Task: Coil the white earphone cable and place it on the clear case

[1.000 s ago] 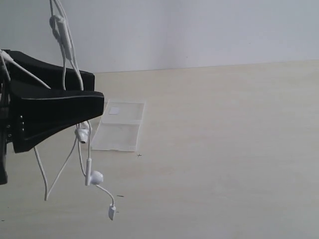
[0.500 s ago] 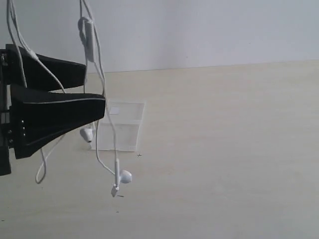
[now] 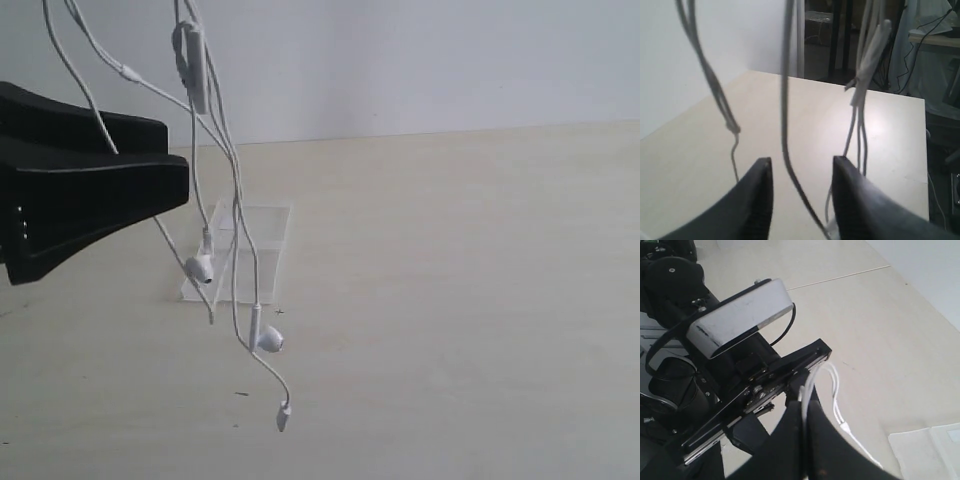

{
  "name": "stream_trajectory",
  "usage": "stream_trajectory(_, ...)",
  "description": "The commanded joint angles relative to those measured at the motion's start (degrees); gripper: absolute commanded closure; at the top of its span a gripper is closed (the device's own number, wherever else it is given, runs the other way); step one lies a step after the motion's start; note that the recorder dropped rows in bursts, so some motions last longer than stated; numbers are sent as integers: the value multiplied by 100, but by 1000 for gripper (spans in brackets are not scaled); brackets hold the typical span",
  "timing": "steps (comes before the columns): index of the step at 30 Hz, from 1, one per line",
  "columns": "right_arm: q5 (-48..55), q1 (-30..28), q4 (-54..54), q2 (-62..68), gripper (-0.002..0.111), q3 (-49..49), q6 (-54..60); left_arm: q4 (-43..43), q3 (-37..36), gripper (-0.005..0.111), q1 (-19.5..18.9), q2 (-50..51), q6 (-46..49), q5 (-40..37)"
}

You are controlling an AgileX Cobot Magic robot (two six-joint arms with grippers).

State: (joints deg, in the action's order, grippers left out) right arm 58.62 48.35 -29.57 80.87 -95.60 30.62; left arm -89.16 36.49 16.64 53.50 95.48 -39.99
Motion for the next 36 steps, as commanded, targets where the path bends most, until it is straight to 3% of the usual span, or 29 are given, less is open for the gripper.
stream_trajectory(1,-151,-3,-3,-25,108,-21,-35,-220,-24,88,-10,-34,-5,24)
stream_trajectory(4,-155,-3,-32,-25,108,-21,-35,-247,-24,99,-10,-34,9,47)
stream_trajectory(12,-155,-3,-45,-25,108,-21,-87,-190,-24,98,-10,-49,-18,157)
stream_trajectory(16,-155,-3,4,-25,108,-21,-117,86,-24,89,-10,-182,-229,-48)
stream_trajectory(22,-162,-3,1,-25,108,-21,-261,1485,-24,71,-10,-310,-1468,-12)
stream_trajectory(25,-333,-3,331,-25,108,-21,-1142,1980,-24,70,-10,-410,-1961,3)
stream_trajectory(31,-587,-3,1853,-16,108,-21,-3379,2116,-24,70,-10,-804,-2120,255)
stream_trajectory(36,-485,-3,2167,-13,108,-21,-4298,2784,-24,70,-10,-1218,-2589,800)
